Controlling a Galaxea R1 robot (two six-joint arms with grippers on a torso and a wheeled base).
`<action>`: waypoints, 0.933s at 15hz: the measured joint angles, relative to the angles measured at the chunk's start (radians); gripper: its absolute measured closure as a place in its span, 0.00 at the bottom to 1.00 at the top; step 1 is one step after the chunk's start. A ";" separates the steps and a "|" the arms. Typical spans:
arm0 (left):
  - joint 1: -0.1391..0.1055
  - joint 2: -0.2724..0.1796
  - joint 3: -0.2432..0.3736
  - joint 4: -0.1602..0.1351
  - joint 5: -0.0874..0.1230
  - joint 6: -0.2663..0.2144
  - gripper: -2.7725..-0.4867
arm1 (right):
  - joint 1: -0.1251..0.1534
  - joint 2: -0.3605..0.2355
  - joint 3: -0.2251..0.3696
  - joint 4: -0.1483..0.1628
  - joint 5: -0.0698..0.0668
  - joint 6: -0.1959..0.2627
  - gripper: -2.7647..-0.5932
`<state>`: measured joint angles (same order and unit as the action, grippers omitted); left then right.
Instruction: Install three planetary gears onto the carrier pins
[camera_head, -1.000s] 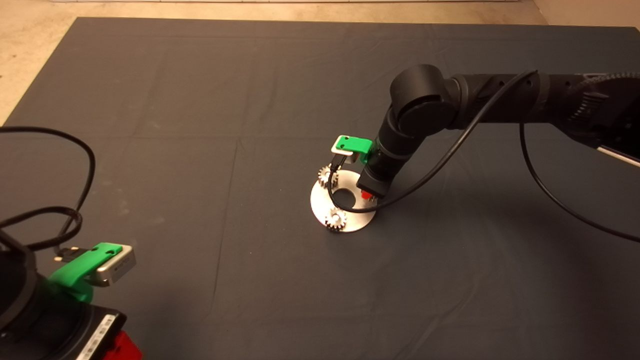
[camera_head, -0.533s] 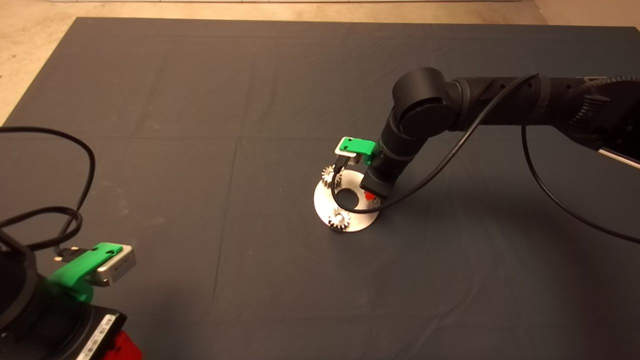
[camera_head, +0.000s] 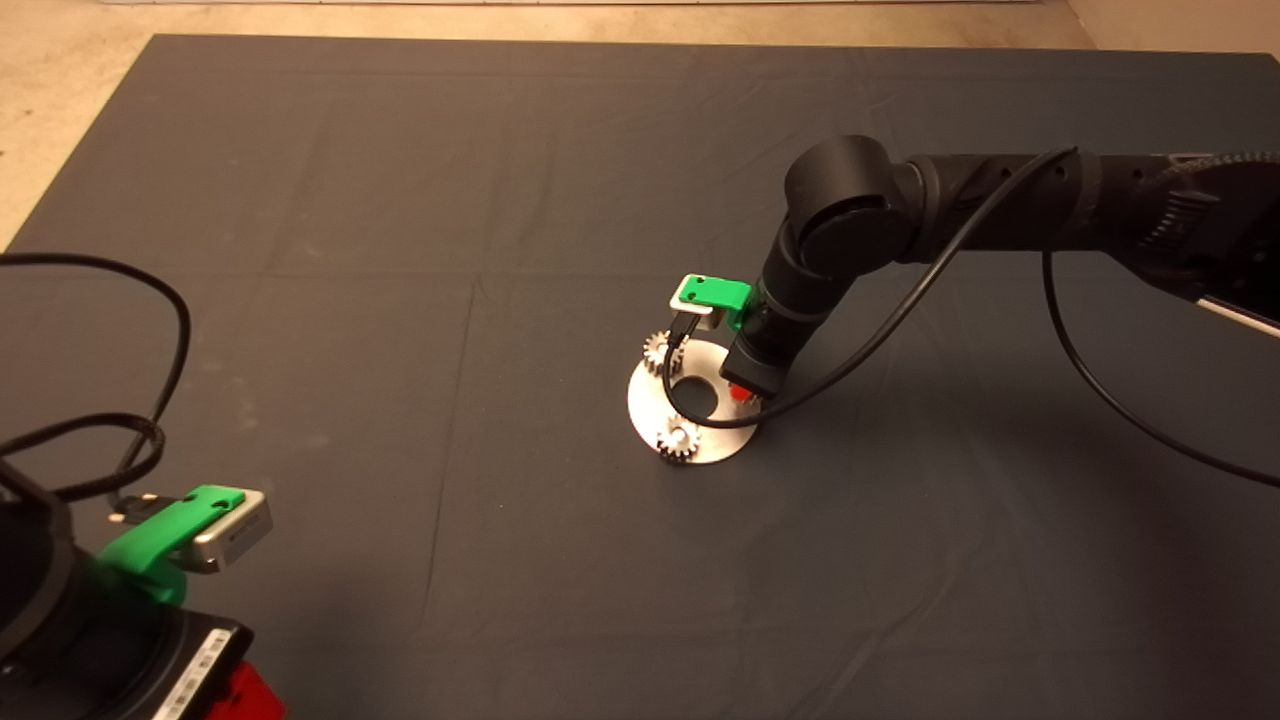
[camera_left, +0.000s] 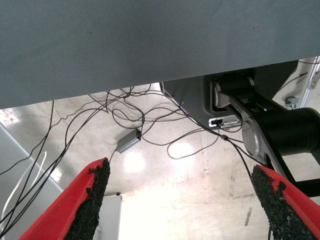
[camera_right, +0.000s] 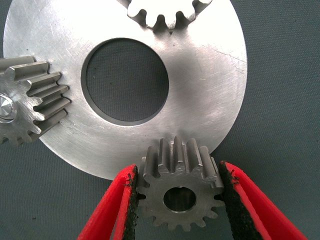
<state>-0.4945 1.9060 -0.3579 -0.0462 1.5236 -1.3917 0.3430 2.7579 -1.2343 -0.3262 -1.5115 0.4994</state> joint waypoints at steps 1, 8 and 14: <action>0.000 0.000 0.000 0.000 0.000 0.000 0.33 | 0.000 0.002 0.002 0.000 -0.006 0.000 0.75; 0.000 0.000 0.000 0.000 0.000 0.000 0.33 | 0.002 0.001 0.050 0.000 -0.014 0.023 0.67; 0.000 0.000 0.000 0.000 0.000 0.000 0.30 | 0.190 -0.013 0.113 0.038 -0.014 0.197 0.57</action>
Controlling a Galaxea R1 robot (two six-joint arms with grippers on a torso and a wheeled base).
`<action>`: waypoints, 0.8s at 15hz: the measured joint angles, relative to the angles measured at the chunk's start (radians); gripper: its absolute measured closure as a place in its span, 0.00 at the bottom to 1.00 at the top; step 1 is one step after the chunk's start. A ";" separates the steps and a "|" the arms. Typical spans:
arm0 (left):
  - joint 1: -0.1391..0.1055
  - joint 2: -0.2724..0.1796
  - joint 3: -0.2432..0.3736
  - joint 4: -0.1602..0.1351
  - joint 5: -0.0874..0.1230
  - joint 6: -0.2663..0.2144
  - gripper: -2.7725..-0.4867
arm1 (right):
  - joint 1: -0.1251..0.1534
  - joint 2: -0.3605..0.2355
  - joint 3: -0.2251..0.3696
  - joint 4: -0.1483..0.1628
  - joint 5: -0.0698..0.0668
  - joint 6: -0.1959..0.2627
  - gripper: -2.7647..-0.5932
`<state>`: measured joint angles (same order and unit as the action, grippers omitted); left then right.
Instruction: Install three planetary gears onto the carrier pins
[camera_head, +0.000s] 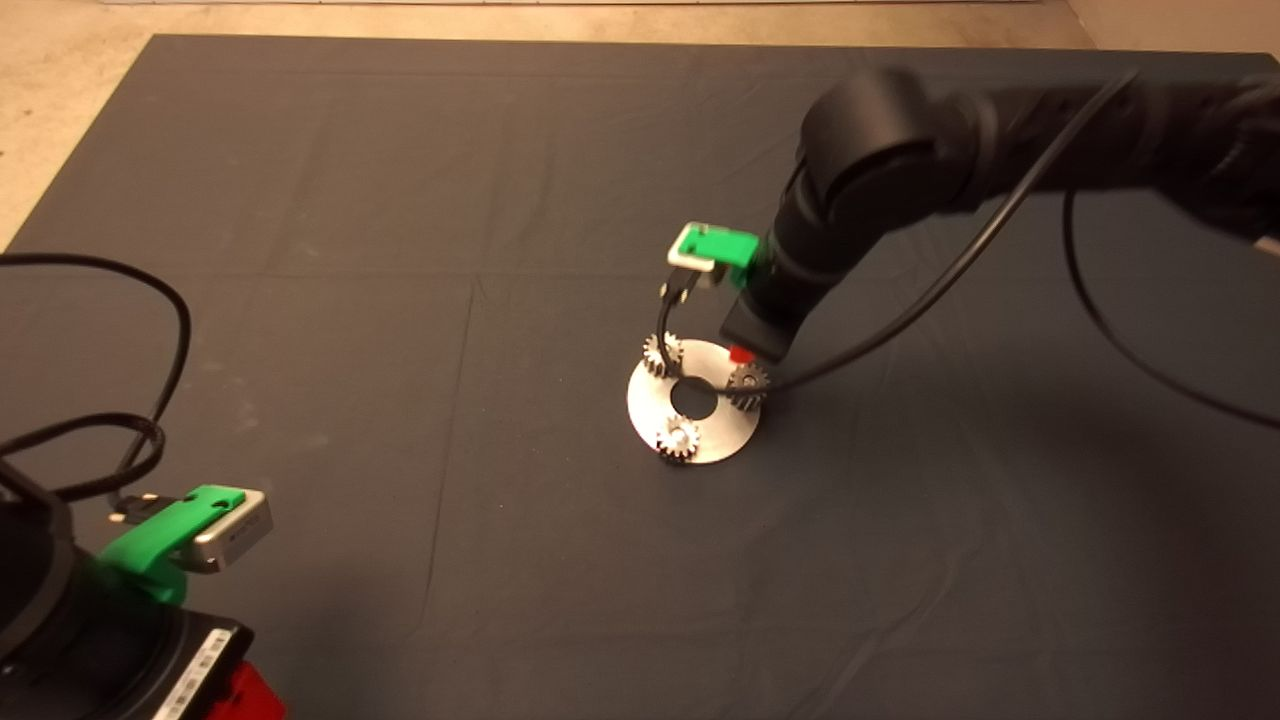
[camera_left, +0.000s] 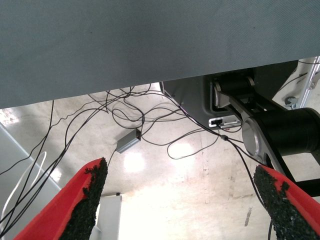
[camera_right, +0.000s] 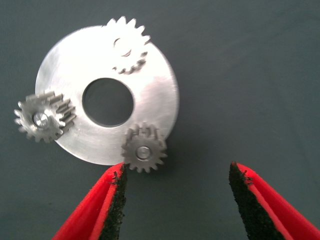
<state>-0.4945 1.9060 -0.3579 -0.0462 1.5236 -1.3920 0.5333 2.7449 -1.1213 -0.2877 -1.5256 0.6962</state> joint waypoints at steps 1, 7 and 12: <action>0.000 0.000 0.000 0.000 0.000 0.000 0.28 | 0.031 -0.023 0.028 0.035 0.004 0.073 0.54; 0.000 0.004 0.005 0.000 0.001 0.001 0.15 | 0.044 -0.466 0.518 0.214 -0.005 0.514 0.43; 0.000 0.003 0.007 0.000 -0.001 0.001 0.08 | -0.067 -0.762 0.677 0.310 -0.016 0.715 0.35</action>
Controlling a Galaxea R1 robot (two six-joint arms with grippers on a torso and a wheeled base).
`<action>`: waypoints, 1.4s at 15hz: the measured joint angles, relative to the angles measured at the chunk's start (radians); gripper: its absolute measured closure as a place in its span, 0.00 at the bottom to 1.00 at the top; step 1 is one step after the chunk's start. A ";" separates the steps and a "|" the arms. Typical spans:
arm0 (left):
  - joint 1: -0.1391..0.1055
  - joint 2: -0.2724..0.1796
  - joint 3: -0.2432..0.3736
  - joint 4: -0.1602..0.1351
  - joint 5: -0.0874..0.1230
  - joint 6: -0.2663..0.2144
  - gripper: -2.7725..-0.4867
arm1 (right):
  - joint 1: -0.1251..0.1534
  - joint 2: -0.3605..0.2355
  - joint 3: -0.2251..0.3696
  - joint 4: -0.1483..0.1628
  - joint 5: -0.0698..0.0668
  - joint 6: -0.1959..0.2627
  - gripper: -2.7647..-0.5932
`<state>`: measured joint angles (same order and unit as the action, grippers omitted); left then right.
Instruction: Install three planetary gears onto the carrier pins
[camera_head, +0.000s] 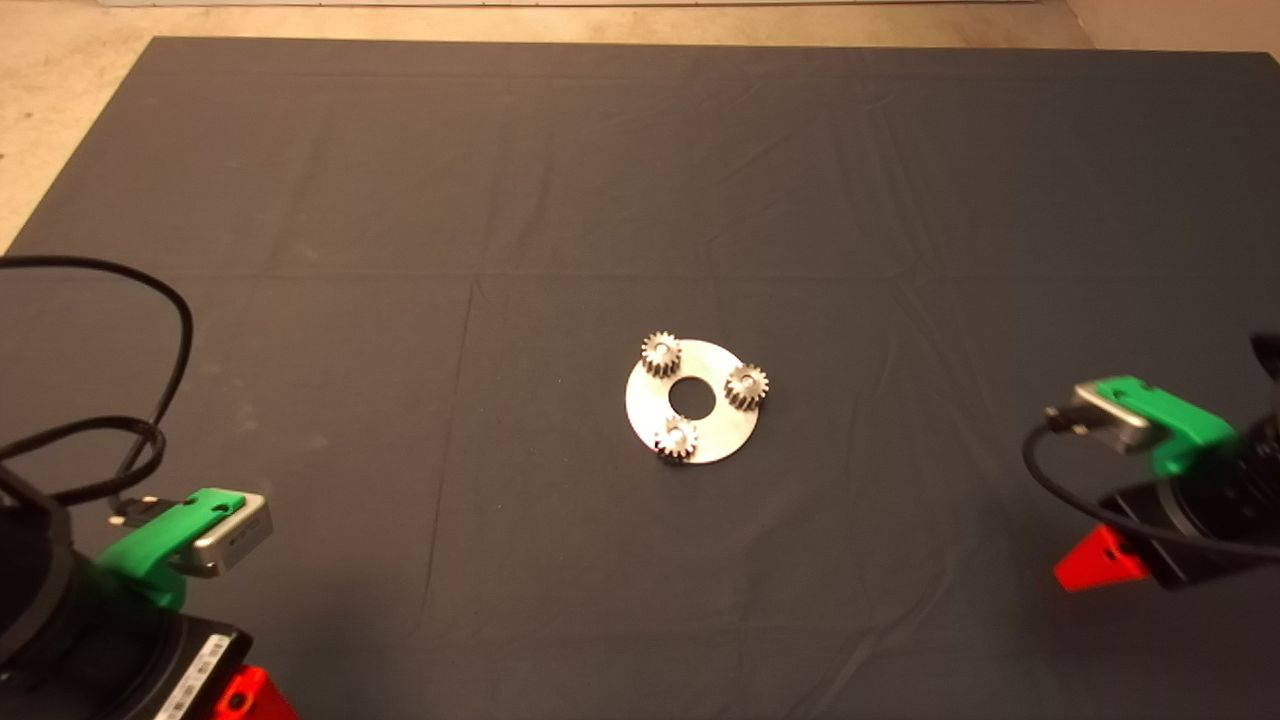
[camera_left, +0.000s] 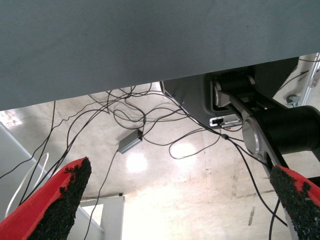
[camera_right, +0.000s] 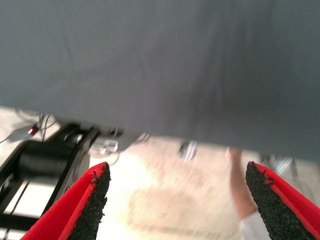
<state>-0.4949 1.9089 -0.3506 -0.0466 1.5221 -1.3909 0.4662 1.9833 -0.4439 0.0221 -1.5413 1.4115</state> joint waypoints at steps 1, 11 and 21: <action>0.000 0.000 0.000 0.000 0.000 0.000 0.08 | -0.010 -0.015 0.011 0.009 0.000 0.000 0.34; -0.005 0.024 0.002 -0.007 0.004 0.013 0.02 | -0.037 0.045 0.031 0.036 0.011 0.001 0.13; -0.010 0.026 0.002 -0.008 0.003 0.014 0.01 | -0.042 0.054 0.033 0.039 0.009 0.001 0.07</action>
<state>-0.5051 1.9349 -0.3483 -0.0543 1.5255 -1.3772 0.4238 2.0372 -0.4106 0.0607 -1.5326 1.4123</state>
